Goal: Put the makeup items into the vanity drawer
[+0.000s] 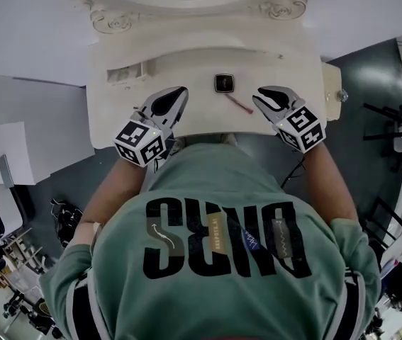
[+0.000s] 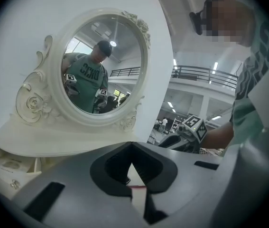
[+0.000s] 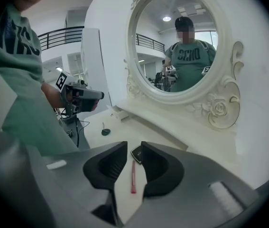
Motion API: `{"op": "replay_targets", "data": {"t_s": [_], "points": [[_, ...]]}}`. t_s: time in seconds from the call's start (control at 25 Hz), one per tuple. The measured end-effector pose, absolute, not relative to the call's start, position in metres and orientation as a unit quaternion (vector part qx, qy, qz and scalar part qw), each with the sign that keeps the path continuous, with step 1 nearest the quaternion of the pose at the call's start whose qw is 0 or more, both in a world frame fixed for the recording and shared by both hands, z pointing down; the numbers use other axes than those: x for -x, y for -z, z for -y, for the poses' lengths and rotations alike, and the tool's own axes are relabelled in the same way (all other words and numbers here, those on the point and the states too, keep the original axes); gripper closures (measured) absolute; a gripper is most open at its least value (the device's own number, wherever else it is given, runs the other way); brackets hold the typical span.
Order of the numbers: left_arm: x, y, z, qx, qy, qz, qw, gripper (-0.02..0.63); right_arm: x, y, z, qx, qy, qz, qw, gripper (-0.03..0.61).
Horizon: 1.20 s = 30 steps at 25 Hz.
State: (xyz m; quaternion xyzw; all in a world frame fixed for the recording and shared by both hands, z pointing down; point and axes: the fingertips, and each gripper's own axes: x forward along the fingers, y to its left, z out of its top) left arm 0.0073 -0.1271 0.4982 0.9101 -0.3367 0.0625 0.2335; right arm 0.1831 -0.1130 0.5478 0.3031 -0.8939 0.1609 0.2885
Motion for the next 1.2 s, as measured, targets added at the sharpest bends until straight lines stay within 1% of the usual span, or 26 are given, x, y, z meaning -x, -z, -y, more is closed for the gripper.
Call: {"op": "replay_targets", "data": {"t_s": [0.12,0.2,0.44,0.64,0.96,1.0,1.2], "points": [[-0.02,-0.511,0.128,-0.912,-0.078,0.326,0.236,0.615,-0.182,-0.569,0.108,-0.284,-0.172,0.888,0.319,0.457],[-0.03,-0.52,0.127,-0.913,-0.088,0.318,0.239,0.615,-0.181,-0.586,0.104,-0.269,-0.18,0.882,0.342,0.449],[-0.056,-0.554,0.12,-0.915,-0.122,0.294,0.248,0.615,-0.171,-0.65,0.087,-0.229,-0.185,0.858,0.421,0.449],[-0.069,-0.574,0.11,-0.916,-0.145,0.274,0.254,0.615,-0.168,-0.691,0.077,-0.217,-0.189,0.836,0.467,0.449],[-0.074,-0.587,0.103,-0.917,-0.156,0.267,0.253,0.615,-0.166,-0.728,0.077,-0.213,-0.19,0.817,0.5,0.453],[-0.074,-0.588,0.102,-0.917,-0.157,0.266,0.253,0.615,-0.166,-0.731,0.077,-0.213,-0.191,0.817,0.501,0.47],[-0.072,-0.591,0.097,-0.916,-0.157,0.267,0.256,0.615,-0.169,-0.734,0.078,-0.211,-0.211,0.822,0.484,0.485]]}}
